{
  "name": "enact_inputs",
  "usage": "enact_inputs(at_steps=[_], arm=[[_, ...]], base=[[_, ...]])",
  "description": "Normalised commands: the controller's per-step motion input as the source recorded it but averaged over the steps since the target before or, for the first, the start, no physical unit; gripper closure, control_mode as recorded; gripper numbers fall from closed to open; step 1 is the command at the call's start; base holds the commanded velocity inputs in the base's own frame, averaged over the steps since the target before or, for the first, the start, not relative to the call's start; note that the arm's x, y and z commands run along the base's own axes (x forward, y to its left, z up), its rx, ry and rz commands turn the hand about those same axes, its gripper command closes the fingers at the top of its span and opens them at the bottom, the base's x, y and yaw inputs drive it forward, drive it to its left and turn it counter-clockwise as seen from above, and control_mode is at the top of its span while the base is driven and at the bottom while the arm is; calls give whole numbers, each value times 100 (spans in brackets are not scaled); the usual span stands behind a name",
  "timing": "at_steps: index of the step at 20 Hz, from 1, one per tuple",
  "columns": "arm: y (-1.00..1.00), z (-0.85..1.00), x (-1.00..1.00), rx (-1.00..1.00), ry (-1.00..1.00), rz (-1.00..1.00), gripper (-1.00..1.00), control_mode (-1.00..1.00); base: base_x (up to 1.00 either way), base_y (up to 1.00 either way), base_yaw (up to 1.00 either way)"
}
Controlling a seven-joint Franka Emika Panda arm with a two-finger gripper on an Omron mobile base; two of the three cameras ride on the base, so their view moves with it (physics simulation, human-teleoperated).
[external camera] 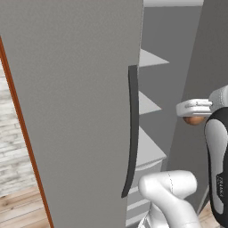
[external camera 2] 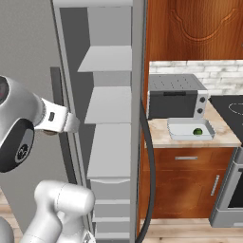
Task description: Take the avocado and onion out of the freezer and place them in the tupperware container on the counter. Then put the tupperware containing the vegetables back in the freezer.
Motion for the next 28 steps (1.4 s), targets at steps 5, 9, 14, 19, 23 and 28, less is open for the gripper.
enact_inputs(at_steps=[5,9,14,19,23,28], arm=[[0,0,-2,-3,1,0,100,-100],[0,0,0,0,0,0,100,-100],[0,0,0,0,0,0,100,100],[0,0,0,0,0,0,100,100],[0,0,0,0,0,0,100,100],[0,0,0,0,0,0,100,100]], base=[[0,0,0],[0,0,0],[-22,0,-1],[-80,0,-7],[-77,0,-7],[-69,-7,-3]])
